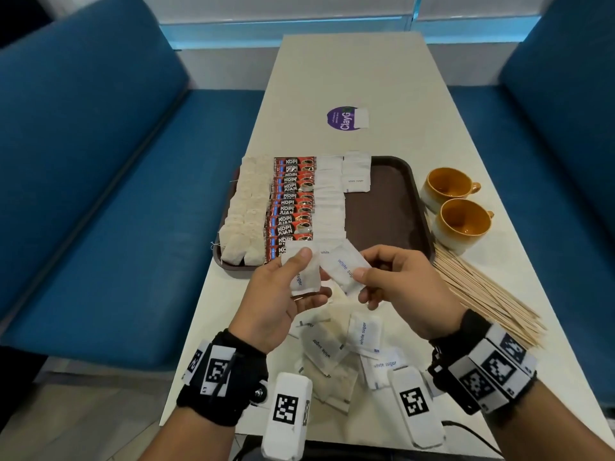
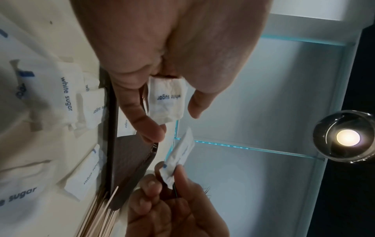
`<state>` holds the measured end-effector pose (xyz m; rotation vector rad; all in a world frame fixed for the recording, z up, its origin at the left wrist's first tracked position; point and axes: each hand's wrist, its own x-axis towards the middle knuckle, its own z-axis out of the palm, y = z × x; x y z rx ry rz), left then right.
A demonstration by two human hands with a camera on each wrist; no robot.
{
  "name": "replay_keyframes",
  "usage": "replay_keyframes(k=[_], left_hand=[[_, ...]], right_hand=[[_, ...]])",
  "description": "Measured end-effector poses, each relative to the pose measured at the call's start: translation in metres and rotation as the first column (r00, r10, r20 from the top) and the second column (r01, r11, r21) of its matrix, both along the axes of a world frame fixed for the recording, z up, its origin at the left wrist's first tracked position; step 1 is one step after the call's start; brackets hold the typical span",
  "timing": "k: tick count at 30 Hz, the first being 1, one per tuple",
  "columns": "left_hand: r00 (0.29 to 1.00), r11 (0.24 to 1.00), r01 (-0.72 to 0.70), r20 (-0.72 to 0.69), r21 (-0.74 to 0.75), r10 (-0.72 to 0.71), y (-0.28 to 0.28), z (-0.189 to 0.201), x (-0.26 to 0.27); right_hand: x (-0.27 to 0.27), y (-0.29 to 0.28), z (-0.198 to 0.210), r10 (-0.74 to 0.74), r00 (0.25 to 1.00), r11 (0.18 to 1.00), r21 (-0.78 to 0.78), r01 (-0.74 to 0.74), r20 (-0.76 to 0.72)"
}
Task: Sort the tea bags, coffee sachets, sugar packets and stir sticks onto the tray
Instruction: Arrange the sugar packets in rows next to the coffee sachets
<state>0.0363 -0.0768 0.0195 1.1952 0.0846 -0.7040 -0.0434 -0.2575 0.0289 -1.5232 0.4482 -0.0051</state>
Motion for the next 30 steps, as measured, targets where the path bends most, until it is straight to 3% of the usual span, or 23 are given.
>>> replay_keyframes(k=[9, 12, 16, 21, 26, 30], left_hand=[[0.987, 0.987, 0.141, -0.073, -0.079, -0.146, 0.001, 0.000, -0.007], [0.982, 0.977, 0.182, -0.036, -0.112, -0.187, 0.004, -0.003, -0.007], [0.982, 0.981, 0.186, 0.031, -0.052, -0.184, 0.003, -0.007, -0.004], [0.993, 0.988, 0.108, 0.050, -0.110, -0.103, -0.003, -0.007, -0.004], [0.987, 0.987, 0.138, 0.099, -0.087, -0.130, -0.006, -0.005, -0.004], [0.981, 0.984, 0.173, 0.097, -0.039, -0.168, -0.003, -0.008, 0.000]], right_hand=[[-0.005, -0.001, 0.007, 0.105, 0.976, 0.991, -0.103, -0.086, 0.191], [-0.004, -0.001, 0.006, 0.131, 0.975, 0.984, -0.143, -0.106, 0.178], [-0.001, -0.002, 0.003, 0.095, 0.981, 0.984, -0.166, -0.067, 0.171], [0.001, -0.001, -0.001, -0.028, 0.986, 1.000, 0.019, 0.025, 0.162], [0.001, 0.007, -0.005, 0.074, 0.993, 0.984, -0.167, -0.058, 0.088], [0.005, 0.003, -0.008, 0.006, 0.998, 0.998, -0.062, -0.001, 0.070]])
